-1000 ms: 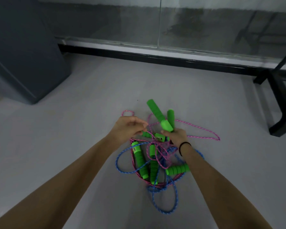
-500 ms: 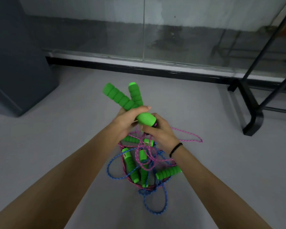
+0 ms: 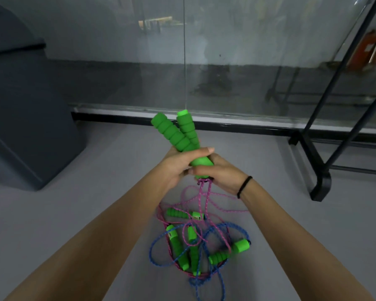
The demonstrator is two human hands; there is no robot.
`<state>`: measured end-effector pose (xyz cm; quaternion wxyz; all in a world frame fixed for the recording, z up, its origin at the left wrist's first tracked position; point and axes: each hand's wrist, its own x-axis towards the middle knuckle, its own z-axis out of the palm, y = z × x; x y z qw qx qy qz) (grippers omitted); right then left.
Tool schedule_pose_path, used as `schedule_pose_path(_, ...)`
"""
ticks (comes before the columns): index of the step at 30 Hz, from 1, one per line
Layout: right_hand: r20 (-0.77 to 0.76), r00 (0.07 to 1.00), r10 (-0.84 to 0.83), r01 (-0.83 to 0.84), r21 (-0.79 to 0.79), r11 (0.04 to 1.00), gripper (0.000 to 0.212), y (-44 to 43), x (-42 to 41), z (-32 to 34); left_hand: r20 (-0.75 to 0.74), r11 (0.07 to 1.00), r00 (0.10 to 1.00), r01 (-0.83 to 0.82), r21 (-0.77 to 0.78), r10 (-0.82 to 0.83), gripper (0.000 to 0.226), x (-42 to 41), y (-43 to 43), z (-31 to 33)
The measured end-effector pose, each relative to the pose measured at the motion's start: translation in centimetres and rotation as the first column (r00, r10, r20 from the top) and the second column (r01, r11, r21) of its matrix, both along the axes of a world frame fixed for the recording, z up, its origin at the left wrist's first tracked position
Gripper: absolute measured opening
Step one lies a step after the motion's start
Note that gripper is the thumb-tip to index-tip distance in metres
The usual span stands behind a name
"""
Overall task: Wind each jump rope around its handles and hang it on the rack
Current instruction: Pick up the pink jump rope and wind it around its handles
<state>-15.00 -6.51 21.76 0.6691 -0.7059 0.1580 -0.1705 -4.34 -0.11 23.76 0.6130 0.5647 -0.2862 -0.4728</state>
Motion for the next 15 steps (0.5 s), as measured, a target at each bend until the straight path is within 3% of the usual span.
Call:
schedule_pose_path(4, -0.115, 0.977, -0.180, 0.172, -0.078, 0.982, 0.045, -0.5, 0.4, 7.1, 0.025, 1.000, 1.000, -0.015, -0.023, 0.015, 0.040, -0.5, -0.2, 8.1)
schedule_pose_path(6, -0.186, 0.947, -0.264, 0.248, -0.104, 0.963, 0.047, -0.5, 0.3, 11.7, 0.001, 0.989, 0.991, -0.130, -0.074, 0.131, 0.064, 0.0, -0.5, 12.8)
schedule_pose_path(8, -0.254, 0.916, -0.312, 0.283, -0.144, 0.948, 0.040, -0.6, -0.1, 16.7, 0.185, 0.938, 0.920, -0.330, -0.107, 0.344, 0.098, 0.9, -0.3, 18.0)
schedule_pose_path(9, -0.281, 0.904, -0.322, 0.283, -0.171, 0.944, 0.038, -0.6, -0.4, 19.4, 0.409, 0.917, 0.822, -0.371, -0.147, 0.398, 0.116, 1.4, 0.0, 20.7)
schedule_pose_path(10, -0.306, 0.890, -0.339, 0.285, -0.207, 0.936, 0.037, -0.7, -0.7, 22.1, 0.663, 0.924, 0.650, -0.330, -0.193, 0.370, 0.127, 1.8, 0.6, 23.5)
schedule_pose_path(11, -0.329, 0.877, -0.350, 0.278, -0.246, 0.928, 0.035, -0.7, -1.0, 24.8, 0.863, 0.948, 0.408, -0.230, -0.220, 0.299, 0.132, 2.0, 1.1, 26.3)
schedule_pose_path(12, -0.355, 0.866, -0.351, 0.257, -0.286, 0.923, 0.034, -0.7, -1.3, 27.8, 0.969, 0.979, 0.157, -0.102, -0.178, 0.193, 0.131, 1.9, 1.7, 29.5)
schedule_pose_path(13, -0.381, 0.859, -0.342, 0.222, -0.325, 0.920, 0.032, -0.6, -1.5, 30.7, 0.997, 0.998, -0.032, 0.007, -0.068, 0.069, 0.127, 1.8, 1.8, 32.6)
schedule_pose_path(15, -0.427, 0.854, -0.298, 0.141, -0.361, 0.922, 0.029, -0.4, -2.0, 36.9, 0.954, 0.974, -0.229, 0.078, 0.214, -0.191, 0.119, 1.4, 1.7, 38.7)
